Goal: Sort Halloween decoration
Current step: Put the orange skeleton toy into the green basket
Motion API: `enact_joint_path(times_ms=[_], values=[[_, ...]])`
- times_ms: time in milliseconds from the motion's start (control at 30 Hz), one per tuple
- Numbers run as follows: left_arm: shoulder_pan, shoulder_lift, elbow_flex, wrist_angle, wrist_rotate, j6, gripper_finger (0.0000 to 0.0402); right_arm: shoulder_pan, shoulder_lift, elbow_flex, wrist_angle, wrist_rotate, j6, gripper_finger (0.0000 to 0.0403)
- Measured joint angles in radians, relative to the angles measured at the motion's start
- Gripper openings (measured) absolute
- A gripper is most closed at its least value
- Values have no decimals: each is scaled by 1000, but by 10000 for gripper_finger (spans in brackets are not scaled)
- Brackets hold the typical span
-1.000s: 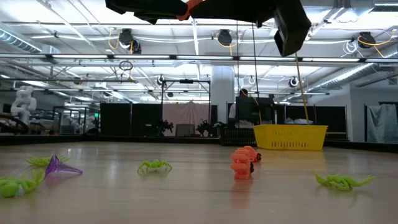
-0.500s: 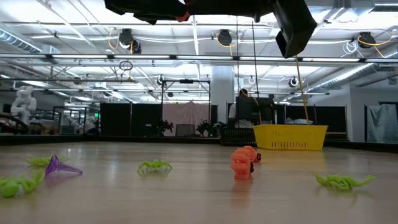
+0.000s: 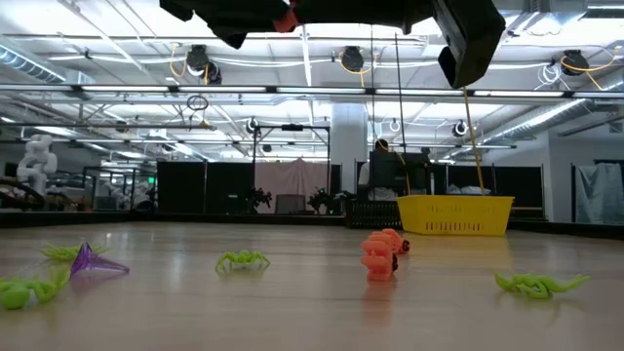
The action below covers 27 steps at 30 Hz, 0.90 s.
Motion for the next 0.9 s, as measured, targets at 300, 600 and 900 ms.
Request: enact_joint_path(times_ms=[300,600,900], values=[[-3,0,0,35,-48,4,208,2,0,0,-28,5,126,13],[-4,0,0,24,-153,77,237,43,-87,0,-238,0,422,13],[-4,0,0,26,-175,85,238,98,-306,0,-618,-71,780,13]])
